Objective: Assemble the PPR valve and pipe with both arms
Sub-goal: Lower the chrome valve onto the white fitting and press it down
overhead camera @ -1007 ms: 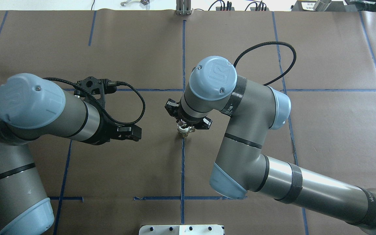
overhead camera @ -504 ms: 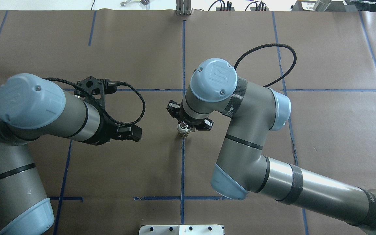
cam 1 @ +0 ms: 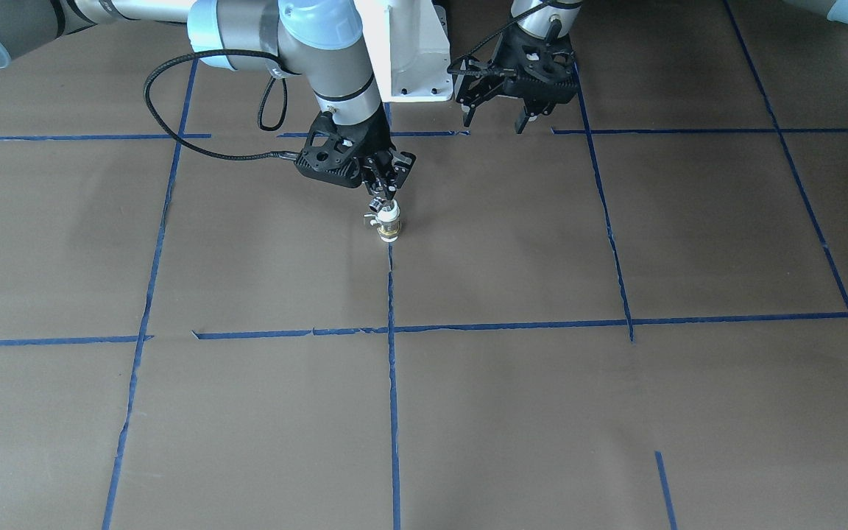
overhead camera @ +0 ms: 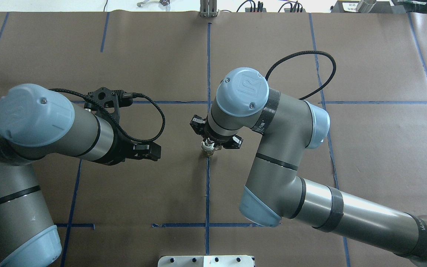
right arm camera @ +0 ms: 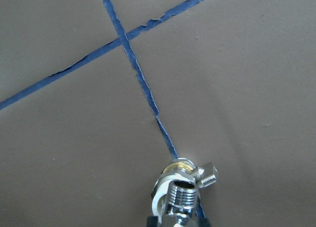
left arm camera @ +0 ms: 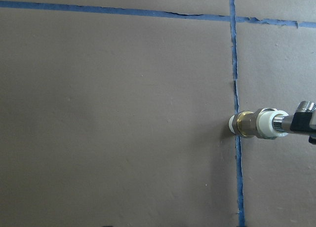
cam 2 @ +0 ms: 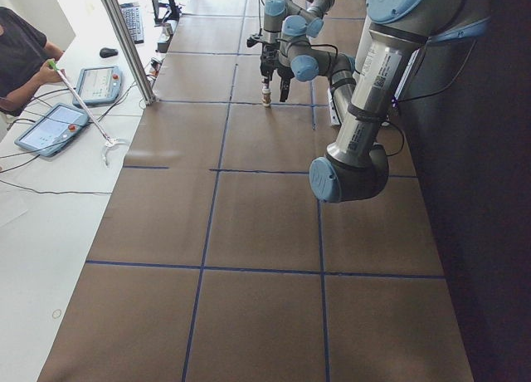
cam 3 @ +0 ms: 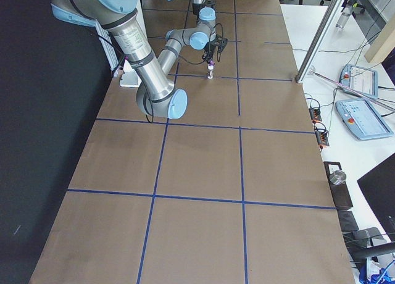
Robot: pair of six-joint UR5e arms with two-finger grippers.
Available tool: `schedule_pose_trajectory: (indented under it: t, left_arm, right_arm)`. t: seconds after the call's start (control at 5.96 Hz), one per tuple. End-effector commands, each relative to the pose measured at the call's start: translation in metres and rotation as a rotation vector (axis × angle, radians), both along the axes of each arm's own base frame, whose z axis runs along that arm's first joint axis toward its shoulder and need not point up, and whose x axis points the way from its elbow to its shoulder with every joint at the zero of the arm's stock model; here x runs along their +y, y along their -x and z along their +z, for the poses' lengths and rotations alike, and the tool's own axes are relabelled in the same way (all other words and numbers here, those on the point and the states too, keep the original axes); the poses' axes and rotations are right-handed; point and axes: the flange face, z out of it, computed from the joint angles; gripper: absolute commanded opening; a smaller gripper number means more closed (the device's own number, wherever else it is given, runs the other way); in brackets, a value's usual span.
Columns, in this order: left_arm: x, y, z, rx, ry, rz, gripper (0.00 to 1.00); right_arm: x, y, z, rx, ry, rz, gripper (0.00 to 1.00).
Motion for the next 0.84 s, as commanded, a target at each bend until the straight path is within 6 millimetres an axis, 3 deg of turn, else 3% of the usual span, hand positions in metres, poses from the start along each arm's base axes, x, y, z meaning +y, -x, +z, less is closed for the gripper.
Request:
schedule_pose_trajectory:
  t: [0.0,0.17,0.5,0.67]
  left_arm:
    - [-0.0006,0.0005,0.0,0.0,0.0,-0.001,0.87]
    - [-0.0006,0.0005,0.0,0.0,0.0,-0.001,0.87]
    - [-0.0003,-0.0005,0.0005,-0.001,0.0,0.001,0.87]
    - [-0.0006,0.0005,0.0,0.0,-0.003,0.0,0.87]
  right_arm:
    - [0.0002,0.0009,-0.0009,-0.001,-0.001,-0.001,0.47]
    - [-0.0009,0.0029,-0.0013,0.0,-0.001,-0.002,0.59]
    - [-0.0018,0.0046,-0.0016,-0.001,-0.007,-0.006,0.71]
    - [-0.0015,0.0021,-0.0075,-0.013,-0.014,-0.006,0.95]
